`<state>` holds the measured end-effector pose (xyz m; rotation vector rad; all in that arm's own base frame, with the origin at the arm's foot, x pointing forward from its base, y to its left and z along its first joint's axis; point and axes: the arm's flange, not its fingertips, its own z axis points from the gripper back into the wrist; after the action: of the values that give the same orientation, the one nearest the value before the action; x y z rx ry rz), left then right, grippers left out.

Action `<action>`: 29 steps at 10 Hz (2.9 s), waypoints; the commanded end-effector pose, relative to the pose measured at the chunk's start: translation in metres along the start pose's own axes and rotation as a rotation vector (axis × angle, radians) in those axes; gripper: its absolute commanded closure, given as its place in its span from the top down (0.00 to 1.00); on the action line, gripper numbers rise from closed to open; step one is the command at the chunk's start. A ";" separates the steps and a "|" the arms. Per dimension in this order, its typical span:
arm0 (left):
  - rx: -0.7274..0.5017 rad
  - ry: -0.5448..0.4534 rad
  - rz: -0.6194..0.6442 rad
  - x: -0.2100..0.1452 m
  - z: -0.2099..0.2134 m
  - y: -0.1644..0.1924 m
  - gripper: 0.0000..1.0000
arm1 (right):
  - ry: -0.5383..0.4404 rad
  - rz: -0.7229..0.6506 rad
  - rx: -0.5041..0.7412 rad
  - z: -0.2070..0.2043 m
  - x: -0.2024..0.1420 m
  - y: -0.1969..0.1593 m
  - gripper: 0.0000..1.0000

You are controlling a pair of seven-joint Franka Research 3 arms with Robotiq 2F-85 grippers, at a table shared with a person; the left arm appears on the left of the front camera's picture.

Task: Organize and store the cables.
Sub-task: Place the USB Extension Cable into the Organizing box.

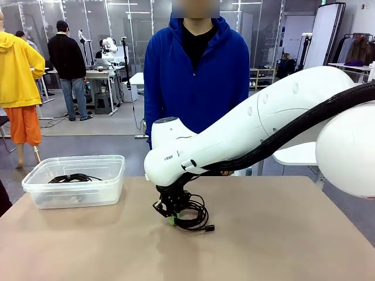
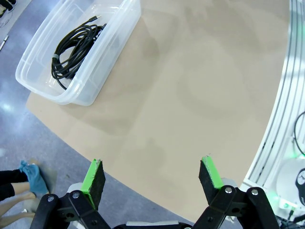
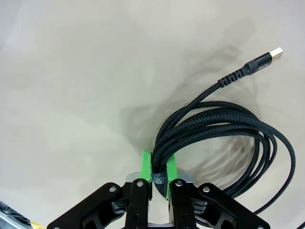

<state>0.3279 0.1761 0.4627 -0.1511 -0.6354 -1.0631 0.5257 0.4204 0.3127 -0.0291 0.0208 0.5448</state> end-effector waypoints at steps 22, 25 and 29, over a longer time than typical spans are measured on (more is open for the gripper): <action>-0.077 0.043 0.069 0.092 -0.007 -0.059 1.00 | -0.535 0.153 0.333 0.101 -0.376 -0.286 1.00; -0.148 0.192 0.081 0.135 -0.031 -0.082 1.00 | -0.597 0.063 0.336 0.094 -0.432 -0.314 1.00; -0.268 0.366 0.110 0.180 -0.088 -0.110 1.00 | -0.786 0.139 0.051 0.075 -0.494 -0.346 1.00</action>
<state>0.3296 -0.0444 0.4735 -0.2088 -0.1969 -1.0512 0.3372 -0.1523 0.4615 0.3024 -0.6306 0.6160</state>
